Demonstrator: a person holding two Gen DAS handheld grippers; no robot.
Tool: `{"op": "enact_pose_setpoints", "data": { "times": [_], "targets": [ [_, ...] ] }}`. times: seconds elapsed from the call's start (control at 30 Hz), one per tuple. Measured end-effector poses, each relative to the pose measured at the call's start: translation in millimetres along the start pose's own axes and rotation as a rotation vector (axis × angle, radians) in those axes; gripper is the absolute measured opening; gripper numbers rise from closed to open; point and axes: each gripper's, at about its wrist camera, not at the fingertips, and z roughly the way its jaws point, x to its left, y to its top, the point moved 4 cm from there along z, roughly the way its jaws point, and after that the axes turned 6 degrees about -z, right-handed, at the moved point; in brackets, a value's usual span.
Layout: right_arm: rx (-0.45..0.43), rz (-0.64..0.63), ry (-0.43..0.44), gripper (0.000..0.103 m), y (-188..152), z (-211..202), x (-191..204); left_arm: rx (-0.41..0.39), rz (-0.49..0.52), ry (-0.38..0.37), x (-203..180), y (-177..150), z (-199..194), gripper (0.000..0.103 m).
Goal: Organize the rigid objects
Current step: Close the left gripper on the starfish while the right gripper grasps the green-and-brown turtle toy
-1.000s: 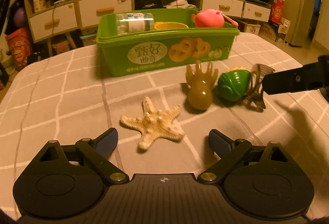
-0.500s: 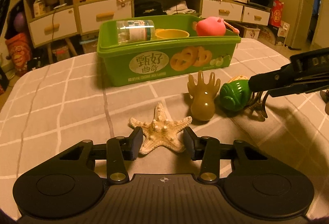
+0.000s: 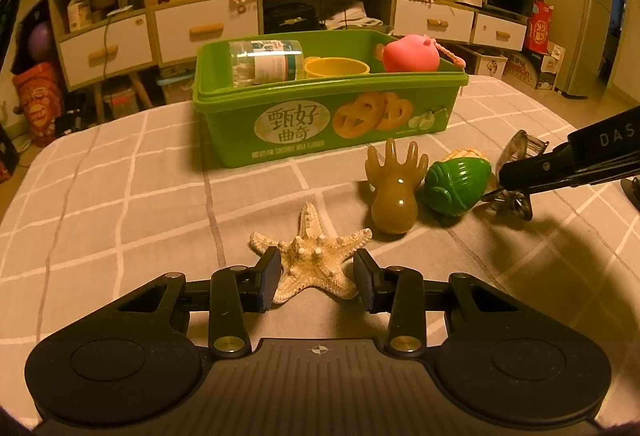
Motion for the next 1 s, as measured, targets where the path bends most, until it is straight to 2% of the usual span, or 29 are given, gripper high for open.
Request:
{"op": "enact_pose_setpoints", "data": {
  "times": [0.37,0.4,0.43,0.67,1.0],
  "targets": [
    [-0.034,0.086,0.009,0.000,3.9,-19.9,-16.5,-0.015,-0.013,-0.021,-2.4,4.6,-6.5,0.040],
    [-0.035,0.091,0.010,0.000,4.3,-20.9,-16.9,-0.016,-0.015,-0.024,-2.6,5.1,-7.3,0.038],
    [-0.037,0.096,0.012,0.000,4.9,-21.8,-17.2,-0.017,-0.017,-0.025,-2.6,5.4,-8.0,0.026],
    [-0.053,0.082,0.030,0.000,8.9,-27.9,-9.7,0.004,-0.044,-0.040,-2.6,5.9,-8.6,0.027],
    [-0.061,0.085,0.054,0.000,12.1,-33.7,-2.5,-0.029,-0.052,-0.071,-8.1,12.0,-20.1,0.027]
  ]
}}
